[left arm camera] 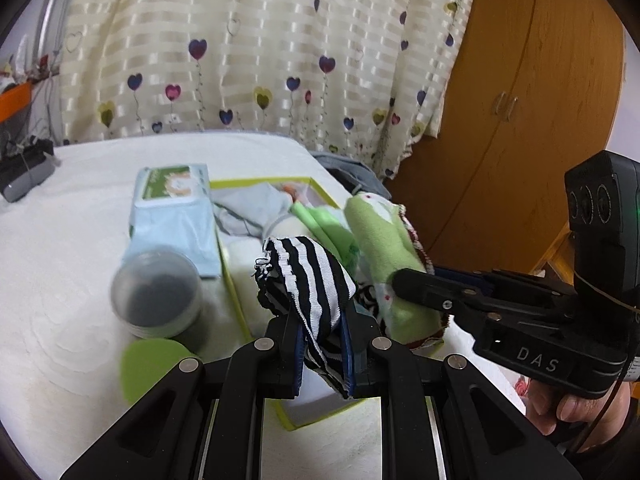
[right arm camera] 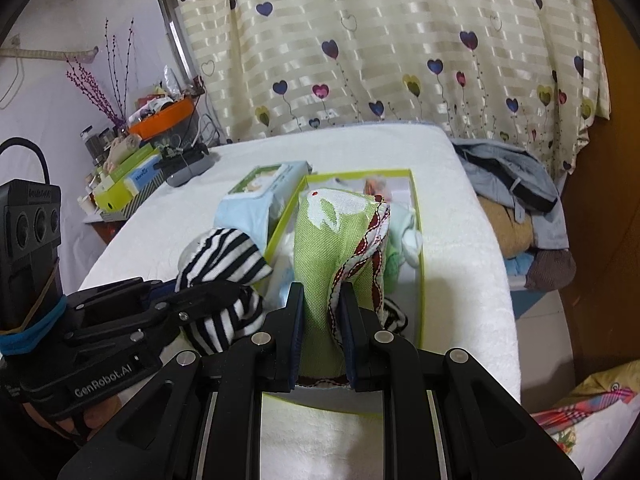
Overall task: Organize soft objects
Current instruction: 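Lower the green cloth with right while left lowers the striped sock into the box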
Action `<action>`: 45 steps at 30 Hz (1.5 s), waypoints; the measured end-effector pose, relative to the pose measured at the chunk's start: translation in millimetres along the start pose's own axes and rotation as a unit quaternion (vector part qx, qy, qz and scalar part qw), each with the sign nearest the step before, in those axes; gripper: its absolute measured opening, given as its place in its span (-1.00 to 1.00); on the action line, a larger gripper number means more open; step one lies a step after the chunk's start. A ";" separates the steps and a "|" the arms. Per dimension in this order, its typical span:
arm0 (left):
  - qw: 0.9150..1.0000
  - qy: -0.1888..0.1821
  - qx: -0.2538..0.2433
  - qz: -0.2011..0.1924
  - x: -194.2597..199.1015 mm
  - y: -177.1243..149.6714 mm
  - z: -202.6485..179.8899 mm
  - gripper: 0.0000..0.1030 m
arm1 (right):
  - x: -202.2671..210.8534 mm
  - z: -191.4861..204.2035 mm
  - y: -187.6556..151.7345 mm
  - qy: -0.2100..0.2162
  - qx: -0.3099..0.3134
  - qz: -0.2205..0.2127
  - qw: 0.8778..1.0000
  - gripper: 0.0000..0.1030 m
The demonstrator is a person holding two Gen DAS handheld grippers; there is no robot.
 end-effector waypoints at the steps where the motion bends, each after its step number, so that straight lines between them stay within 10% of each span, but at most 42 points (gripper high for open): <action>1: 1.000 -0.001 0.001 0.002 -1.9 -1.9 -0.3 -0.72 | -2.1 -1.4 -2.6 -0.002 0.001 0.004 1.000 -0.65; 21: 0.999 -0.008 -0.005 0.054 -31.2 -29.1 0.5 -0.72 | -27.8 -6.5 -26.9 0.008 0.016 0.050 0.999 -0.63; 28: 0.999 -0.007 -0.007 0.043 -19.8 -24.3 3.8 -0.37 | -26.1 -8.2 -25.7 0.000 0.013 0.046 0.999 -0.41; 45: 0.999 0.019 0.015 0.034 -5.9 -23.8 21.1 -0.55 | -2.1 -1.6 -18.2 0.004 0.015 -0.001 1.000 -0.36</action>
Point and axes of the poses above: each gripper's, at about its wrist camera, not at the fingertips, and x roughly against the way its jaws point, z to its left, y to its top, the point moved 9 cm from there along -x, roughly the way its jaws point, and after that the axes turned 8 degrees about y, right-handed, at the moved point
